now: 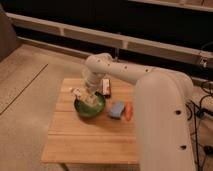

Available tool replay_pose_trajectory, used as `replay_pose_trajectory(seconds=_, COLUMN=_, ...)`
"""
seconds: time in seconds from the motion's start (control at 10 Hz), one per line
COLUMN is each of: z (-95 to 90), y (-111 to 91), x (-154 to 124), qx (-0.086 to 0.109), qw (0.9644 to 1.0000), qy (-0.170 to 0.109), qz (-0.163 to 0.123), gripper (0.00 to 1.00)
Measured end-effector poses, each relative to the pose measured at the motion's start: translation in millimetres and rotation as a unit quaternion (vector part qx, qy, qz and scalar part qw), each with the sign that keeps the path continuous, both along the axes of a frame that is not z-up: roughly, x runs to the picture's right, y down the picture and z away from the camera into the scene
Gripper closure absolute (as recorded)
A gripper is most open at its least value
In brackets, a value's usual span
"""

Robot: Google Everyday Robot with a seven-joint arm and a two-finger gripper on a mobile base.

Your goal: Place the bottle in the ceramic bowl

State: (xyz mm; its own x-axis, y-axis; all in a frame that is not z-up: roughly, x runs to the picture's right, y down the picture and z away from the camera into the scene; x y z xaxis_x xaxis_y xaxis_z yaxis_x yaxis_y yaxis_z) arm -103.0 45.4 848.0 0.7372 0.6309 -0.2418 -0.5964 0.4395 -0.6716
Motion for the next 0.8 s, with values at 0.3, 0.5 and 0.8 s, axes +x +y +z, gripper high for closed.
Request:
replay_pose_trajectory(seconds=0.3, z=0.0, y=0.1, x=-0.1, qx=0.000, qw=1.0000, qy=0.000, qz=0.000, gripper=0.73)
replay_pose_trajectory(seconds=0.5, z=0.0, y=0.1, x=-0.2, qx=0.000, qw=1.0000, qy=0.000, qz=0.000, gripper=0.56)
replay_pose_trajectory(seconds=0.8, z=0.0, y=0.1, x=-0.3, qx=0.000, qw=1.0000, qy=0.000, qz=0.000, gripper=0.25)
